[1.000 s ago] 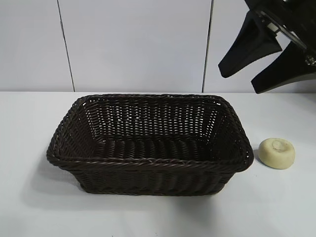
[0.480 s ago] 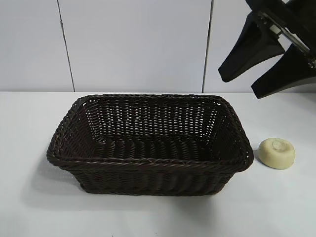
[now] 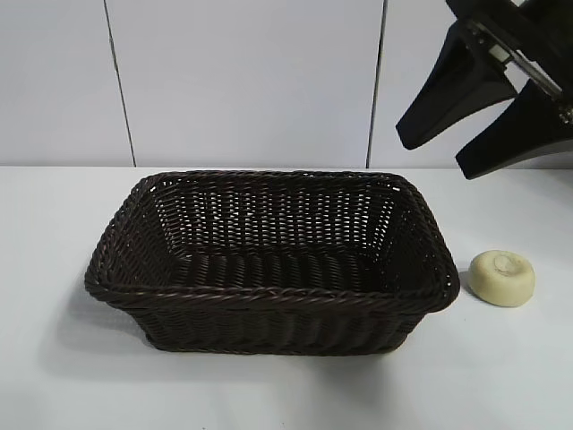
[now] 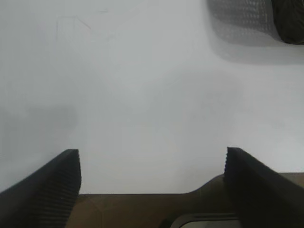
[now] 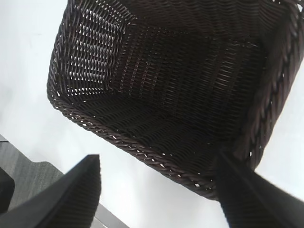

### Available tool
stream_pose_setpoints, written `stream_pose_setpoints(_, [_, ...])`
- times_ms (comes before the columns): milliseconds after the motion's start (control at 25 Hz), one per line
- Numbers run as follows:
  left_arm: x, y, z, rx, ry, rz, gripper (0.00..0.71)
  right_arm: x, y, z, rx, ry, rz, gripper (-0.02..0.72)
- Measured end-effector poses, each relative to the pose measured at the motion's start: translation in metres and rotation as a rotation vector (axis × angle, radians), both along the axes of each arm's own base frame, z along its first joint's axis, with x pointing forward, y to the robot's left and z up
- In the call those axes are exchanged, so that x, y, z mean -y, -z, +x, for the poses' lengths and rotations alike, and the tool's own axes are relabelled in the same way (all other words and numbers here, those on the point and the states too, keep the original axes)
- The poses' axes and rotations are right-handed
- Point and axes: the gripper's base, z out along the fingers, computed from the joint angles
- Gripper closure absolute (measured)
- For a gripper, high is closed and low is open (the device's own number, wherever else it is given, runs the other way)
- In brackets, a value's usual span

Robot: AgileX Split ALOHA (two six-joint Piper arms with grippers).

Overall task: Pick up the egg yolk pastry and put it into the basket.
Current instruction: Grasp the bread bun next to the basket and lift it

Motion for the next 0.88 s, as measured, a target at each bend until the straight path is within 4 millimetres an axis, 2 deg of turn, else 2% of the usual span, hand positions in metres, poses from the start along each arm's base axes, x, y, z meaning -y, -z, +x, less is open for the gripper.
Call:
stream_pose_setpoints(240, [0.0,0.0,0.0,0.001,0.0,0.0,0.112,0.019,-0.007,0.004,-0.005,0.093,-0.193,0.206])
stream_pose_setpoints(400, [0.0,-0.001,-0.003,0.021,0.0,-0.001,0.112,0.032,-0.006,0.006,-0.008,0.145,-0.226,0.206])
stream_pose_setpoints(720, [-0.002,-0.009,-0.032,0.226,0.0,-0.015,0.112,0.068,-0.004,0.012,-0.03,0.274,-0.231,0.206])
stream_pose_setpoints(880, [-0.003,-0.01,-0.047,0.319,0.0,-0.021,0.112,0.071,0.014,0.025,-0.078,0.278,-0.241,0.206])
